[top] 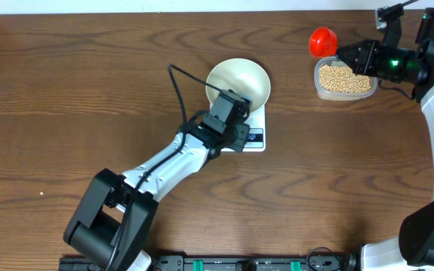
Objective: Scoop item into bowl and weigh 50g on scale
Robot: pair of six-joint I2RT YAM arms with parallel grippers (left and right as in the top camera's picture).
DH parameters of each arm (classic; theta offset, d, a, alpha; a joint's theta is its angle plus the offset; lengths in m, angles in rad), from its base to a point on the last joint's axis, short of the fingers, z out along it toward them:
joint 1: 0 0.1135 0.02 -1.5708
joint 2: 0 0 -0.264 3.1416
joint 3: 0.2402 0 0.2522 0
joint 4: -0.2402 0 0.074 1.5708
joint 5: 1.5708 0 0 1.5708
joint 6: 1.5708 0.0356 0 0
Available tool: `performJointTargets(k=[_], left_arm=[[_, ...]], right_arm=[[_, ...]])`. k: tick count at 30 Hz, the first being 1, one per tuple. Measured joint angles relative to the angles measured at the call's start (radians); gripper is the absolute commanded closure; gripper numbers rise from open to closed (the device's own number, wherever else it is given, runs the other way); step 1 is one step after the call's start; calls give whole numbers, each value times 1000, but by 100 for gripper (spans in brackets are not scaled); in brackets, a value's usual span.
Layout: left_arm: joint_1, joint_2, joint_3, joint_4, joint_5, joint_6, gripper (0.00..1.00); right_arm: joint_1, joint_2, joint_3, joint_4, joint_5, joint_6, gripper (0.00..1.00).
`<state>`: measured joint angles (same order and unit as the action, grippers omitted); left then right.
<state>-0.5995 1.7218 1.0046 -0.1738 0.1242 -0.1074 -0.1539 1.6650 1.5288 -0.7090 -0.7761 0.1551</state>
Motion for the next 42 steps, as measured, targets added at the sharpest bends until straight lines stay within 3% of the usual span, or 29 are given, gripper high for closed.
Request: performJointTargets(k=[42], left_arm=[[-33,101,0,51,-15,58,93]], right_arm=[[0,0,0,-27,23,-7,99]])
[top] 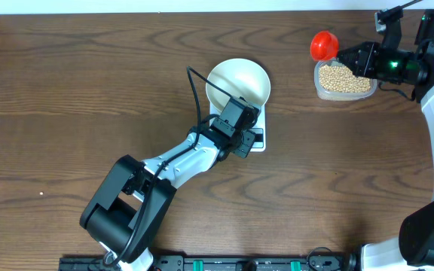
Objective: Scoop item into bowl and weigh 50g on scale
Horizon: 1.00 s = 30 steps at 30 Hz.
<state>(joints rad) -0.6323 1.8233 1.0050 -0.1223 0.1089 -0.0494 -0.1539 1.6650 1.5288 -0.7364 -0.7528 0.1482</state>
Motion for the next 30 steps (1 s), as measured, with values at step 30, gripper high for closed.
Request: performJointTargets(k=[30], left_arm=[[0,27,28,0,-4,2,93]], right_arm=[[0,0,0,-1,2,0,99]])
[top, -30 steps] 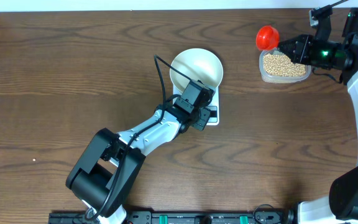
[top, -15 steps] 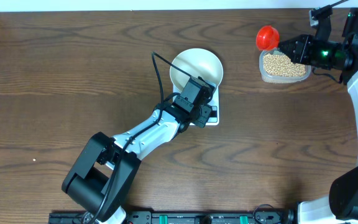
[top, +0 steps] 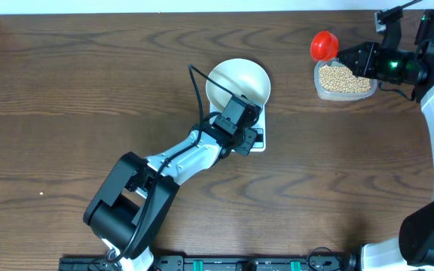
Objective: Scoop item into bowl and weigh 50g on scale
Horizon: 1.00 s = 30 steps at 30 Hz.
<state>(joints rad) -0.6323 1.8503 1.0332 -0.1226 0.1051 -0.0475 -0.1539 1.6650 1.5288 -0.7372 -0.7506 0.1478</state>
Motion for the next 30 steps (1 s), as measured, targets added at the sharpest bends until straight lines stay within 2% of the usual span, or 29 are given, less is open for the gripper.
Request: performJointTargets(k=[9,22,30], left_arm=[[2,-13,0,-14,0,0,93],[4,-412,0,-157,72,-37,93],[75,-452,0,-188,-5,-46,93]], right_arm=[[0,0,0,0,0,0,99],[3,0,0,-50,24,-12,99],[19,0,0,-20,116,-25,99]])
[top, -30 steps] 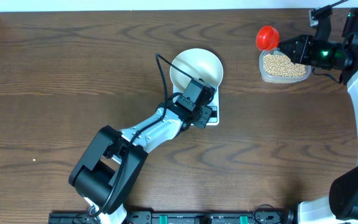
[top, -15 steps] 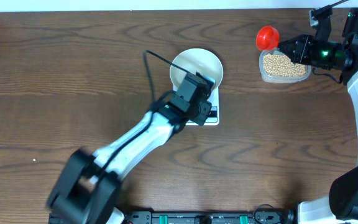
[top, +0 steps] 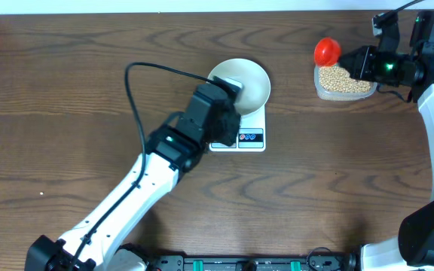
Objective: Scoop item into bowl and weigh 50g on scale
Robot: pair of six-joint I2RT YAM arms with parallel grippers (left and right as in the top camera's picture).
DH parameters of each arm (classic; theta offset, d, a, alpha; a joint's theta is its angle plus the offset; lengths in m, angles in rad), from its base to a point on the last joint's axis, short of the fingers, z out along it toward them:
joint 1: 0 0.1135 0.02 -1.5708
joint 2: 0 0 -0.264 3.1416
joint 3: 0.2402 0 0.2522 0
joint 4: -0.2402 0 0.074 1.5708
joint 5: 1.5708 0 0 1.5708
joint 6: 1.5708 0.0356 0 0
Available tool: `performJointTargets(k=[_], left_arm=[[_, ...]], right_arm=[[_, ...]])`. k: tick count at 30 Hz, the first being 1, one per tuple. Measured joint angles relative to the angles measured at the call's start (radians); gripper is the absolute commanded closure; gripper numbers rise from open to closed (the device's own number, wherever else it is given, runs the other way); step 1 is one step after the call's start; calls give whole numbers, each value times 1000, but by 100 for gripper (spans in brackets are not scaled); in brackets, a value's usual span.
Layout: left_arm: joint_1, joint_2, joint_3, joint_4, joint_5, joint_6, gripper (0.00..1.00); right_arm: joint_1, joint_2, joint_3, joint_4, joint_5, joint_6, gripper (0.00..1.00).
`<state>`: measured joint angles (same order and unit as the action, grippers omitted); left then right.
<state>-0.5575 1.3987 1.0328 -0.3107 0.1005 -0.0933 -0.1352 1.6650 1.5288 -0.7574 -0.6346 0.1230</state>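
A white bowl (top: 249, 81) stands on the white scale (top: 256, 120), whose display (top: 249, 138) shows at the front edge. My left gripper (top: 229, 87) hangs high over the bowl's left rim; its fingers are hidden by the wrist. At the far right, a clear tub of beans (top: 345, 81) sits on the table. My right gripper (top: 353, 62) is shut on the handle of a red scoop (top: 326, 51), whose cup lies at the tub's upper left corner.
The dark wooden table (top: 89, 68) spreads out to the left and front. My left arm (top: 126, 203) runs diagonally from the bottom left. The right arm's white link stands along the right edge.
My left gripper has moved off the scale's front, where it covered the display, and is now higher, over the bowl's left rim. The red scoop has shifted slightly down and right.
My left gripper was low at the scale's front left corner, then over its display for two moments. Now it is higher and the display shows. All the while my right gripper held the red scoop by the bean tub, with only a small shift at the end.
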Motion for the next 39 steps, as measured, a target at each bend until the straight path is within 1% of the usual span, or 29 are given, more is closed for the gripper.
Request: performJointTargets(k=[6,11,14,20,22,31,34,39], left_arm=[[79,0,0,-57,-26,-7,93],[91,11,0,-162,-29,-7,93],[91,26,0,-206,-29,-7,93],[91,48,0,-241,-24,-7,93],[91,49,0,-250,5,-6,93],[91,55,0,-305,68,76,92],[91,55,0,-306,109,115,92],[91,55,0,-307,138,151,92]], right_arm=[[0,0,0,115,21,-2,99],[0,0,0,177,31,-2,99],[0,0,0,186,41,-2,99],[-7,0,0,183,53,-2,99],[-10,0,0,182,57,-2,99],[-9,0,0,182,72,-2,99],[-9,0,0,188,79,-2,99],[-10,0,0,201,84,-2,99]])
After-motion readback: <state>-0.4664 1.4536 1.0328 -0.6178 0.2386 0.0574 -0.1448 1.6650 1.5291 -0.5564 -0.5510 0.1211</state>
